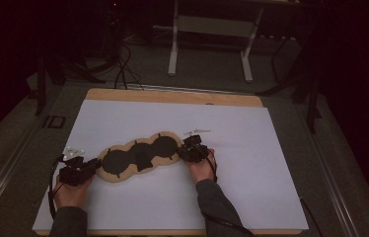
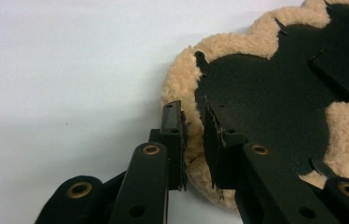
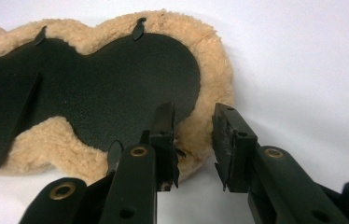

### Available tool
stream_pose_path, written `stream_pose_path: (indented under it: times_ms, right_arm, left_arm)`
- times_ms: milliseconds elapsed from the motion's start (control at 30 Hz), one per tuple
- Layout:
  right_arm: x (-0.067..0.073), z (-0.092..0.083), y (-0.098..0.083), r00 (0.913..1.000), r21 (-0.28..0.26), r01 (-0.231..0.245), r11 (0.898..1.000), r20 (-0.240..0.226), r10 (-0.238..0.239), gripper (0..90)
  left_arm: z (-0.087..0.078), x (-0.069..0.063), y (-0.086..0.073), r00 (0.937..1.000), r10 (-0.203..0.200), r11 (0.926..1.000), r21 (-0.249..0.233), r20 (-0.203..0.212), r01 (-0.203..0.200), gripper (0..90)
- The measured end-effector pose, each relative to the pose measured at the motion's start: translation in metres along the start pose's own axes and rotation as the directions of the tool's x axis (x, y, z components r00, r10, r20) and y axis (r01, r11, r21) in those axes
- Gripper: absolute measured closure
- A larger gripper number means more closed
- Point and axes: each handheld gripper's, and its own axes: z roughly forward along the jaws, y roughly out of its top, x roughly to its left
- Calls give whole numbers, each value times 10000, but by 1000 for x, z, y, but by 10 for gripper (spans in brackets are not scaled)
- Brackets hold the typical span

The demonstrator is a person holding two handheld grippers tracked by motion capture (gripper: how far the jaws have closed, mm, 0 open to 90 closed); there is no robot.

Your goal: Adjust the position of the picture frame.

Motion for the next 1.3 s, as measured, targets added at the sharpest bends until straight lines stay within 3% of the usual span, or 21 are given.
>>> stream_pose_path:
  times_ms: [167, 300, 400, 467, 633, 833, 1067, 1300]
  right_arm:
    - [-2, -6, -3, 9998, 24, -16, 10000, -192, 16, 721]
    - [-5, -16, -4, 10000, -695, -61, 9976, 44, 64, 774]
    - [-9, -17, -3, 9982, -496, 118, 9987, 599, -88, 793]
    - [-13, -15, -4, 9963, -354, -13, 9994, 861, 44, 809]
    - [-26, -9, -11, 9930, 35, -291, 9996, 1149, 285, 845]
    - [-30, -4, -15, 9963, 177, -265, 9995, 824, 249, 845]
    - [-31, -6, -21, 9995, 315, -183, 9993, 258, 175, 900]
    - [-29, -12, -25, 9997, 503, 44, 9987, 238, -56, 900]
  left_arm:
    - [3, -2, 2, 9999, 82, 10000, -9, -120, -82, 789]
    - [5, -2, 3, 9999, 98, 10000, -18, -124, -98, 790]
    - [8, -5, 6, 9992, 269, 9996, 11, -284, -268, 790]
    - [10, -7, 7, 9987, 390, 9992, 7, -334, -390, 789]
    - [14, -3, 9, 9997, 243, 9997, -90, -7, -243, 792]
    - [17, 1, 10, 9983, -370, 9990, -248, 456, 382, 802]
    - [20, 4, 11, 9955, -613, 9977, -233, 727, 631, 819]
    - [21, 1, 12, 9976, -350, 9988, -326, 589, 370, 821]
